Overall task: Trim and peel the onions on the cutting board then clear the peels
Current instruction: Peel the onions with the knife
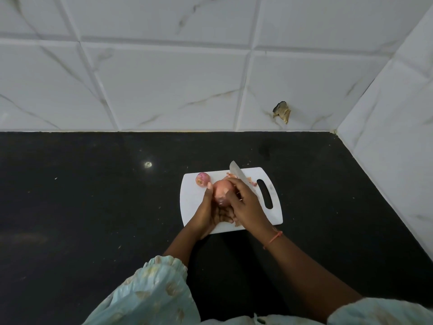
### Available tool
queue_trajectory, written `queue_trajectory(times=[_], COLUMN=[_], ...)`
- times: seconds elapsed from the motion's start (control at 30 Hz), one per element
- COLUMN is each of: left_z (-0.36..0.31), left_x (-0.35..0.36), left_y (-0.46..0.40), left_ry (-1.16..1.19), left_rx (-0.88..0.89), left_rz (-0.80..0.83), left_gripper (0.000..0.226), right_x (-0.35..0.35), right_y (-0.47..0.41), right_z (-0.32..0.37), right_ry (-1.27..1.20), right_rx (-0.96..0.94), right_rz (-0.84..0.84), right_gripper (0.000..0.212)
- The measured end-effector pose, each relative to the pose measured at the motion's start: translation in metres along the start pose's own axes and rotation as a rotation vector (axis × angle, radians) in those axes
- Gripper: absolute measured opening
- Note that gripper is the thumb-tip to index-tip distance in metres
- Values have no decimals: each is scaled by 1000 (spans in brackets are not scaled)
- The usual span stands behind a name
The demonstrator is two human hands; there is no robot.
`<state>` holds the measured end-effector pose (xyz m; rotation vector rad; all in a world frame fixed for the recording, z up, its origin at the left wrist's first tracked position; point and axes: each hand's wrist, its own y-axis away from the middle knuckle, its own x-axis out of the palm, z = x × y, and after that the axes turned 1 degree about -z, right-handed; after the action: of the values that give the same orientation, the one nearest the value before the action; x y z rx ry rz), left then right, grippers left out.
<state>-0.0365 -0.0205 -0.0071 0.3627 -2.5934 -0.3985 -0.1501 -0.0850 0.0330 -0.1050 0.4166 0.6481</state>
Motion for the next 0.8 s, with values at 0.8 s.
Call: queue_trajectory(times=[0.8], left_z=[21], left_x=[4], left_y=[-3], left_ry=[-395], left_rx=[151], left_rz=[-180], left_gripper=[88], right_x=[-12], right_y=[-9], right_z=[-10], right_ry=[-86], right_rx=[275], right_rz=[29], right_gripper=[48])
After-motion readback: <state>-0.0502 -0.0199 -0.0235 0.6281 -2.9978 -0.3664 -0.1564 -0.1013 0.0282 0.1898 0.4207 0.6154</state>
